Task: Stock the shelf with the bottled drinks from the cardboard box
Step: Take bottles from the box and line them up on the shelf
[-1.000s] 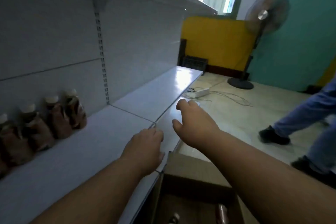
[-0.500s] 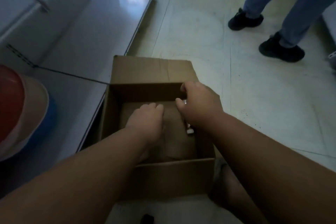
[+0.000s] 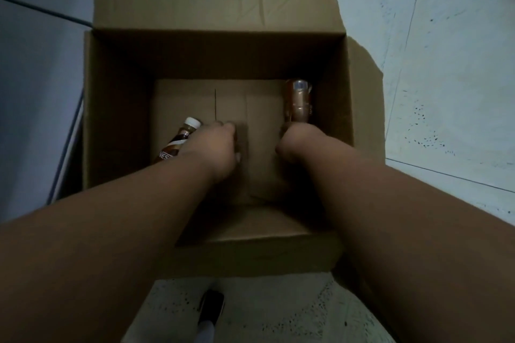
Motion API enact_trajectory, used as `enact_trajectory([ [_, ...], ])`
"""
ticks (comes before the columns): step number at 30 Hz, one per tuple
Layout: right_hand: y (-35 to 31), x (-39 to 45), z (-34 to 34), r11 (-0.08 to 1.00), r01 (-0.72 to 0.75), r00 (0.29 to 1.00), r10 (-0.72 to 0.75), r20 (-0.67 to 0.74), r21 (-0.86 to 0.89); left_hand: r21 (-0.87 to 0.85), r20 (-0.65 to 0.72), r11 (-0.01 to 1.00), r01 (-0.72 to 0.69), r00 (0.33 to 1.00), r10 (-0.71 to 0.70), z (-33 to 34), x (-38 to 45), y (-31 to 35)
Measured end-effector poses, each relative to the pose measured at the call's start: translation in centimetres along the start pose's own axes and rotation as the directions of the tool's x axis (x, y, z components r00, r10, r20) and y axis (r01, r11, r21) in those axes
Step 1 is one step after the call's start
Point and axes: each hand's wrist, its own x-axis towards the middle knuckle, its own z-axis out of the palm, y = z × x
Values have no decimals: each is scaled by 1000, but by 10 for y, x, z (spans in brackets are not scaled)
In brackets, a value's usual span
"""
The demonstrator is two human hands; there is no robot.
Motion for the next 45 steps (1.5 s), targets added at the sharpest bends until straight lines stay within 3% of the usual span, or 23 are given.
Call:
enact_trajectory([
  [3, -12, 5, 7, 989, 44, 997, -34, 75, -138, -29, -21, 998, 47, 999, -47, 3, 5, -9],
  [5, -14, 9, 12, 996, 38, 999, -38, 1, -78, 23, -104, 995, 95, 990, -92, 3, 8, -17],
  [8, -19, 1, 21, 996, 80, 977, -69, -204, 44, 157, -276, 942, 297, 929, -247, 3, 20, -35],
  [9, -21, -2, 24, 993, 106, 961, -88, -261, 55, 155, -269, 921, 358, 912, -309, 4, 25, -40],
  [12, -27, -17, 21, 971, 214, 890, -149, -430, 106, 64, -74, 888, 456, 889, -451, 10, 42, -59],
  [14, -26, -27, 19, 945, 314, 823, -226, -521, 86, 40, 20, 917, 398, 917, -399, 12, 44, -64],
  [17, -26, -47, 12, 897, 437, 746, -316, -586, 73, 80, 14, 953, 291, 956, -293, 3, 30, -56],
  [21, -24, -90, -16, 887, 440, 720, -256, -645, 140, 93, 49, 969, 230, 971, -236, -46, -2, -37],
  [27, -28, -204, -81, 879, 464, 630, -242, -737, 108, 32, -202, 989, 143, 970, -134, -174, -86, -17],
  [30, -41, -251, -108, 846, 530, 504, -252, -826, 65, 21, -351, 997, 70, 934, -58, -227, -130, 2],
  [34, -65, -309, -135, 838, 535, 339, -331, -881, -109, 70, -547, 997, 23, 837, 19, -279, -199, 5],
  [45, -209, -422, -166, 629, 681, 26, -532, -846, -375, 42, -791, 993, 109, 610, -34, -378, -352, -101],
])
